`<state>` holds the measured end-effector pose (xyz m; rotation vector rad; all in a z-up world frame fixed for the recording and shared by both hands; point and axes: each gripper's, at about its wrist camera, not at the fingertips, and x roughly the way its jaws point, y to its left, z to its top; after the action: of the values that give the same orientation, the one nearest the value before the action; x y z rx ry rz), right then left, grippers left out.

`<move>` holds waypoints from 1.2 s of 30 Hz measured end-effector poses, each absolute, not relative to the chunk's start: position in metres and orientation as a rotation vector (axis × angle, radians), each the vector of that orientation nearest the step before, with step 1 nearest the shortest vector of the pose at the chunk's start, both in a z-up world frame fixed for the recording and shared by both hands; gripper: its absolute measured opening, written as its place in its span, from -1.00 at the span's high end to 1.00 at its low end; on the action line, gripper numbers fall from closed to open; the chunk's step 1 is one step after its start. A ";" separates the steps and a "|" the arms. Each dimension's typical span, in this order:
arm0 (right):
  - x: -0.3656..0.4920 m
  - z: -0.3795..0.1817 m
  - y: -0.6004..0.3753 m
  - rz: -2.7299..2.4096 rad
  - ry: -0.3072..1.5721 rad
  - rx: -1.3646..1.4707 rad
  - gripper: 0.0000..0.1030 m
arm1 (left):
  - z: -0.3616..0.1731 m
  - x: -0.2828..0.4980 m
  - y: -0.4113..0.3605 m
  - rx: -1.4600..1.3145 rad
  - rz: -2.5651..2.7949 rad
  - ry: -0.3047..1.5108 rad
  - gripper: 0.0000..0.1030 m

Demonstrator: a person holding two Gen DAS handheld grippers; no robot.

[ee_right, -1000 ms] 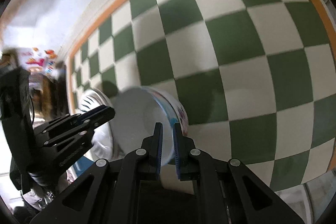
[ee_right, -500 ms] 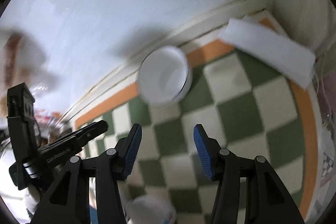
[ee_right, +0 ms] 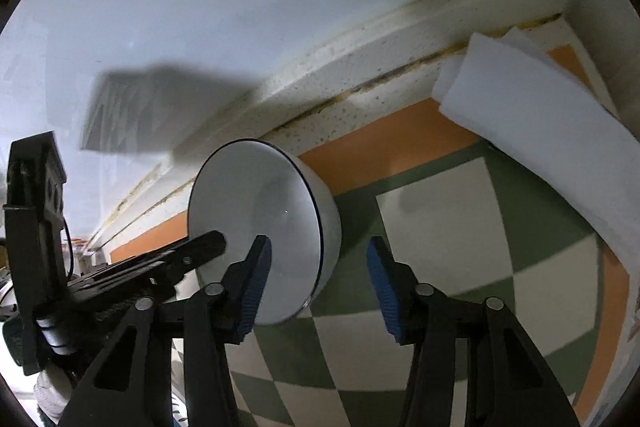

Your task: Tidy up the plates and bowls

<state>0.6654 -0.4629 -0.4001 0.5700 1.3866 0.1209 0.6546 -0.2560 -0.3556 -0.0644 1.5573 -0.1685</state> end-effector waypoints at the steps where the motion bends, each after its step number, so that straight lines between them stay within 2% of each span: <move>1: 0.668 -0.403 -0.462 0.116 1.390 0.562 0.36 | -0.356 0.655 -0.258 -0.059 -0.172 1.553 0.56; 2: 0.670 -0.405 -0.461 0.107 1.390 0.552 0.57 | -0.357 0.656 -0.260 -0.039 -0.182 1.562 0.65; 4: 0.672 -0.408 -0.462 0.082 1.386 0.536 0.75 | -0.358 0.655 -0.263 -0.029 -0.193 1.557 0.77; 14: 0.664 -0.401 -0.454 0.088 1.392 0.492 0.77 | -0.341 0.638 -0.272 -0.020 -0.203 1.519 0.77; 20: 0.644 -0.378 -0.455 0.100 1.362 0.489 0.76 | -0.307 0.606 -0.267 -0.012 -0.231 1.462 0.77; 36: 0.494 -0.284 -0.411 0.142 1.259 0.448 0.76 | -0.214 0.481 -0.224 0.001 -0.308 1.339 0.77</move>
<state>0.4935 -0.4108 -0.2842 0.4477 1.2586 0.1417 0.4807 -0.2243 -0.2138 0.0013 1.3392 -0.3075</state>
